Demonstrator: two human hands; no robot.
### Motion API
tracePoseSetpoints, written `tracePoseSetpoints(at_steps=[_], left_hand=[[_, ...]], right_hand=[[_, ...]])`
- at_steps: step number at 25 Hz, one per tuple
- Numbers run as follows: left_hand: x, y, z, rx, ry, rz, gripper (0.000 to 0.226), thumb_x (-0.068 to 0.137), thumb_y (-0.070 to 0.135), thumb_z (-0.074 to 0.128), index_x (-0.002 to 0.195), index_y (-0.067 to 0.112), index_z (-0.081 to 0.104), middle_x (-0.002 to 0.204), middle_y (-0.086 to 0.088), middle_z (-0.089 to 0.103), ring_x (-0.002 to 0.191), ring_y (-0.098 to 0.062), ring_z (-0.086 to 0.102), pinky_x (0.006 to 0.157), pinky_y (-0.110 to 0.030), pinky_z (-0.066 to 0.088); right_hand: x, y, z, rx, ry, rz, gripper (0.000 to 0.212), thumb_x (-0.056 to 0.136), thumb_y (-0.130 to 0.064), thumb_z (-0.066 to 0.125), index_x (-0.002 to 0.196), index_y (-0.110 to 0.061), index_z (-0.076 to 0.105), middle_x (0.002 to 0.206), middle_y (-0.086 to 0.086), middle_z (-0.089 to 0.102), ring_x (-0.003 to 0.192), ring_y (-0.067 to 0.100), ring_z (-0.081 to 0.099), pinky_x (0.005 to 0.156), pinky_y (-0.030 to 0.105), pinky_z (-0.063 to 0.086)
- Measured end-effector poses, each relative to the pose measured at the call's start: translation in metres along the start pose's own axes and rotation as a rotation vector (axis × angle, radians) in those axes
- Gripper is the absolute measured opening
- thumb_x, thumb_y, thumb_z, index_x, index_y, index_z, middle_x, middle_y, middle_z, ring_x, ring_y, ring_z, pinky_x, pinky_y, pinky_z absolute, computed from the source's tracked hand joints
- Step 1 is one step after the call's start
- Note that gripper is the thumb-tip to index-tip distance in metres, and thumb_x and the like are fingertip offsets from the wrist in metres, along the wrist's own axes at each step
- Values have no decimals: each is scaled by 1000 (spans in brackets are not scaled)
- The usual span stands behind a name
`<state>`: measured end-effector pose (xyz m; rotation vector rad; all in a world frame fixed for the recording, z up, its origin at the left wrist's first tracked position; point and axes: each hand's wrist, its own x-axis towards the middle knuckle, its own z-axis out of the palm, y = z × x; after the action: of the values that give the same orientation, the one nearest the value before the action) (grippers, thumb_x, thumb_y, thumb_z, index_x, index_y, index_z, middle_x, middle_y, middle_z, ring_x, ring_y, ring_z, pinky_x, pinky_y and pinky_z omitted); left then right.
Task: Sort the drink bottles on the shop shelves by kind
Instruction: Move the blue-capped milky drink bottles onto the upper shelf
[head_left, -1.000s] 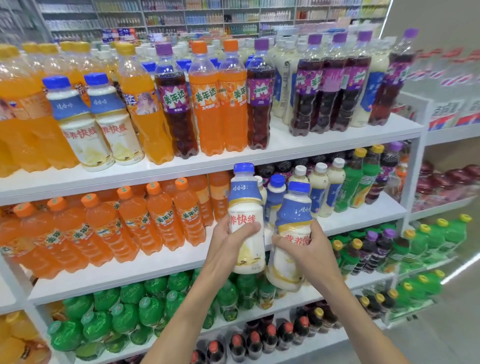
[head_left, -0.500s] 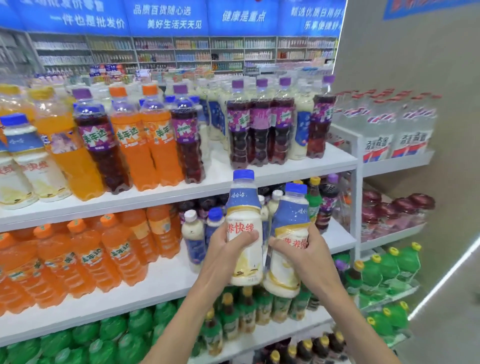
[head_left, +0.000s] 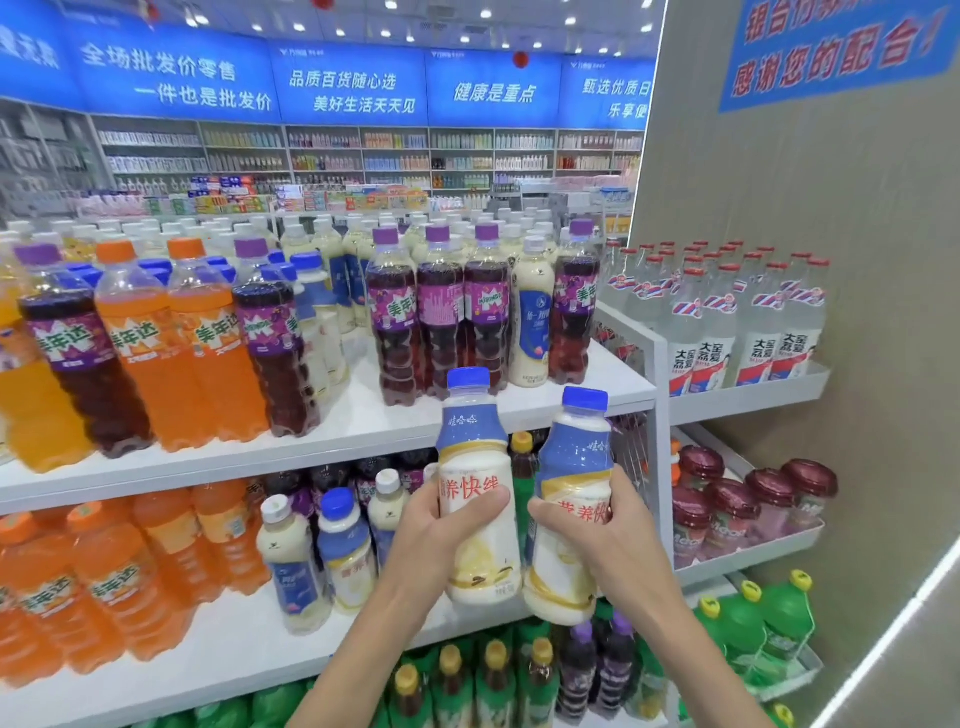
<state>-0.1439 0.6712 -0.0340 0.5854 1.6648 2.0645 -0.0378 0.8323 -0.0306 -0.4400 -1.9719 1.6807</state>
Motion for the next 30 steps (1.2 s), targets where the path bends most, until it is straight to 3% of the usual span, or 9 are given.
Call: tracePoseSetpoints(at_steps=[5,10,15,19,25,30], left_hand=[[47,6,2,21,7,41,57,66,38,87,109,5,70,99,-19,78,89,-36,77,78,-46,60],[94,12,4,8,2,67,50,70,30,81,110,2,69,95,-15,79,82,-26,77,67,-35,59],[117,18,6,0,4,89,57,67,31,88,113,4,68,99,-14,79,85,-25,77,70,-33,59],[110,21,-13,1,117,86,52,72,30,86,113,5,69,101,-14,78,90,-27,76,75,-36,58],[73,33,-48,16,378,167,34,78,27,78,107,10,73,98,-13,78,88,-29,75,77,-40,60],[36,31,-63,29,516,189,46,74,32,83,110,6,72,101,-20,76,89,-34,75,75,-41,60]], right_hand=[[48,-5,-5,27,8,-9,44,76,-28,89,111,-27,63,95,-4,77,87,16,74,83,43,60],[94,-11,-6,26,15,-27,42,75,-28,91,109,-26,65,96,-1,78,89,21,75,88,52,59],[125,-12,-6,50,-11,-56,43,75,-25,89,110,-26,66,97,-2,79,91,20,76,86,49,60],[146,-14,15,68,-150,-73,44,73,-27,90,110,-29,66,97,-3,79,89,20,76,85,50,60],[156,-18,63,151,-375,-94,48,70,-28,93,108,-21,66,94,-1,78,87,19,75,77,40,57],[149,-14,95,203,-548,-93,47,69,-27,94,107,-23,65,93,1,78,85,23,75,75,40,59]])
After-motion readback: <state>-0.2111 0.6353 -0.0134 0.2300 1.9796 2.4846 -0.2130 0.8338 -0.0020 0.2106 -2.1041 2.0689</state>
